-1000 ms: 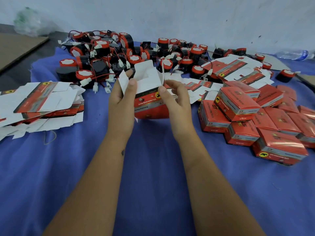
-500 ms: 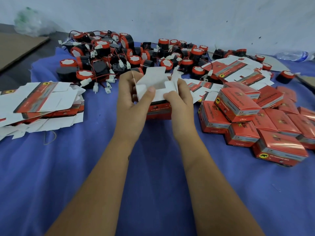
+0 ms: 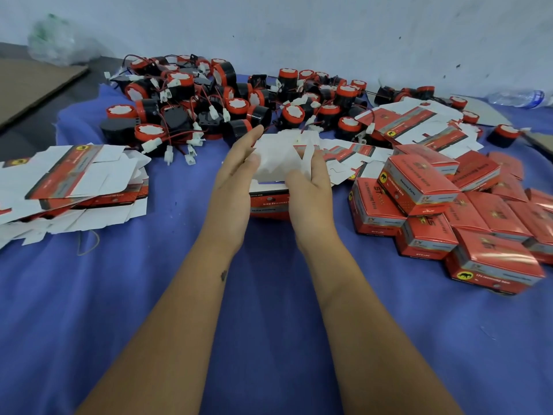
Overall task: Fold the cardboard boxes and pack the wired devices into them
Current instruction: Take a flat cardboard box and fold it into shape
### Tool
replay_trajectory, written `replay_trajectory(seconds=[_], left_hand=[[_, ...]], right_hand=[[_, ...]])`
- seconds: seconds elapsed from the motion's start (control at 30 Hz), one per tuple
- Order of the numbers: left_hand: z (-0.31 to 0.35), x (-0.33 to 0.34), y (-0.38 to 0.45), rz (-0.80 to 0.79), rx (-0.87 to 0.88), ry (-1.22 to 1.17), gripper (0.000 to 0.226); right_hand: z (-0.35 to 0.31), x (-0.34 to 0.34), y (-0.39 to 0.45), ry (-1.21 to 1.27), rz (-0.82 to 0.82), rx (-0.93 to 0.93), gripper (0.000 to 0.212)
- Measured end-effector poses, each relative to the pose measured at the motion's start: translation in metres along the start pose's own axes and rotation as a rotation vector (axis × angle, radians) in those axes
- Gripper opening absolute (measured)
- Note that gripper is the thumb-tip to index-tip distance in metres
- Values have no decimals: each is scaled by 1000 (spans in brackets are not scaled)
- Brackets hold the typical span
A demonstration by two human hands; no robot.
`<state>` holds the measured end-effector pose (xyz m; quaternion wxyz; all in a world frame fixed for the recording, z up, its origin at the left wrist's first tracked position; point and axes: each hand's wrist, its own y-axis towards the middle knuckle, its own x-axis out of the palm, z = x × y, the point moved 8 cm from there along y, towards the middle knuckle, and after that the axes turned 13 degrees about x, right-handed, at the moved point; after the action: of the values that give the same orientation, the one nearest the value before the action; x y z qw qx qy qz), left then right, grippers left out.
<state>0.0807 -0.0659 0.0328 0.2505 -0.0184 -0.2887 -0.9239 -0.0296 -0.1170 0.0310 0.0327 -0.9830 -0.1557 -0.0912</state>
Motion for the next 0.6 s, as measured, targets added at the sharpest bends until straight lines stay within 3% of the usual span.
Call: replay_trajectory(seconds=[0.23,0.33,0.43,0.6], left_hand=[[-2,-1,-4,72,-70,19,47],[-3,-7,-3,134,-46,-14,46],[-4,-17,0,196,-39,-68,46],[-5,-20,0,209,-47,-71,42]], right_hand=[[6,-1,5,53,13,-27,33],[6,7,4,118,-91,-16,11],[13,11,7,258,-182,117,39],[12,13,7,179,-239,125,24]])
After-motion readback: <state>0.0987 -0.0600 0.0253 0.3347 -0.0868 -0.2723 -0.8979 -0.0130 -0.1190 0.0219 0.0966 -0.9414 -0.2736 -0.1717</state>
